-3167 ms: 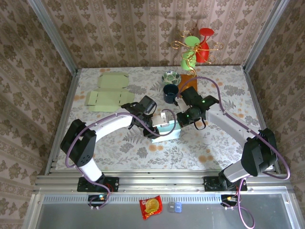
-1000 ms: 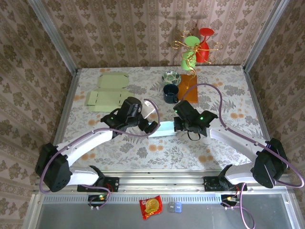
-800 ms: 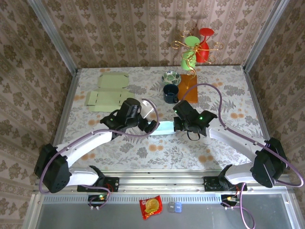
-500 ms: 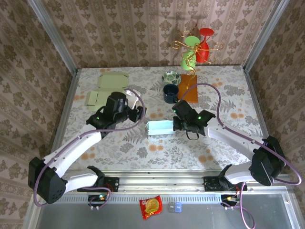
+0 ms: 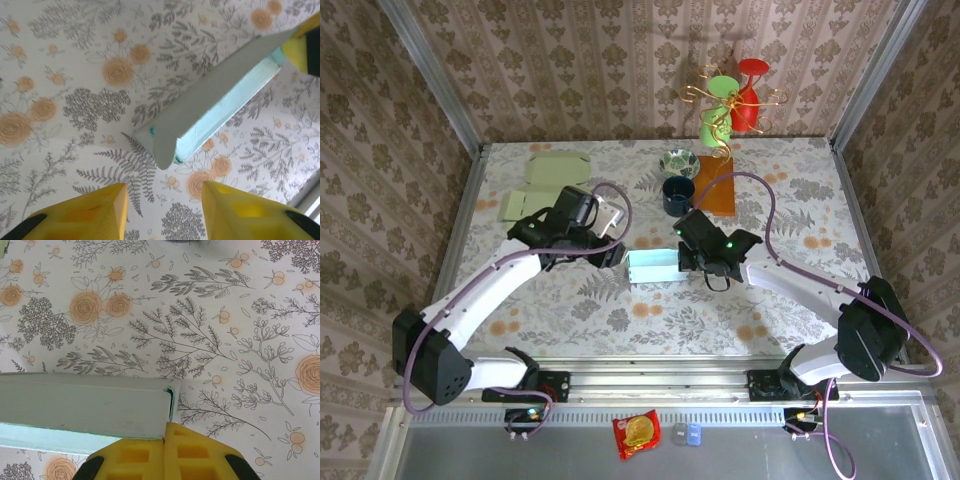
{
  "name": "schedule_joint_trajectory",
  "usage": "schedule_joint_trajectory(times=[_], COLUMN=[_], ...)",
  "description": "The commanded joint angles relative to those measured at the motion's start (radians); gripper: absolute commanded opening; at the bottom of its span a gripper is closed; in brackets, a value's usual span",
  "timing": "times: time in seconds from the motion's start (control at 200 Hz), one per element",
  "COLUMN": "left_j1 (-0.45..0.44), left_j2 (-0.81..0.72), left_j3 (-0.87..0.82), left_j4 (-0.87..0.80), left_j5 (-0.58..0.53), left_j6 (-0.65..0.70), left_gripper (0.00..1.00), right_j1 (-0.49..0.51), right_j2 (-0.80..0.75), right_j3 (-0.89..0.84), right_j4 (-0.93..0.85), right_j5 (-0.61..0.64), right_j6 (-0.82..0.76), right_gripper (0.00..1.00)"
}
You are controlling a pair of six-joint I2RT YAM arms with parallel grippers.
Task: Fold the paper box
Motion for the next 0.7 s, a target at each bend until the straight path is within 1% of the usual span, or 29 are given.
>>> schedule_joint_trajectory(times=[0.0, 0.155, 0.225, 0.44, 0.695], left_j1=[-0.003, -0.025, -0.025, -0.029, -0.045], left_j2=[0.033, 0.091, 0.121, 0.181, 0.202], left_j3=[0.041, 0.054, 0.061, 0.097, 0.087], left_j4=[-0.053, -0.068, -0.074, -0.058, -0.036], left_j5=[0.042, 0.031, 0.016, 0.002, -0.029], left_j6=[0.022, 0.032, 0.015, -0.022, -0.039], left_gripper=[0.45, 0.44, 0.41, 0.39, 0.27], right_j1=[0.010, 0.009, 0.010, 0.009, 0.008], right_j2=[0.026, 0.036, 0.038, 0.043, 0.043], right_j3=[0.026, 0.041, 0.045, 0.045, 0.048], right_j4=[-0.050, -0.064, -0.071, -0.076, -0.076], right_j5=[0.020, 0.015, 0.015, 0.006, 0.003], right_j6=[0.015, 0.016, 0.016, 0.019, 0.018], right_gripper=[0.00, 0.00, 0.00, 0.00, 0.00])
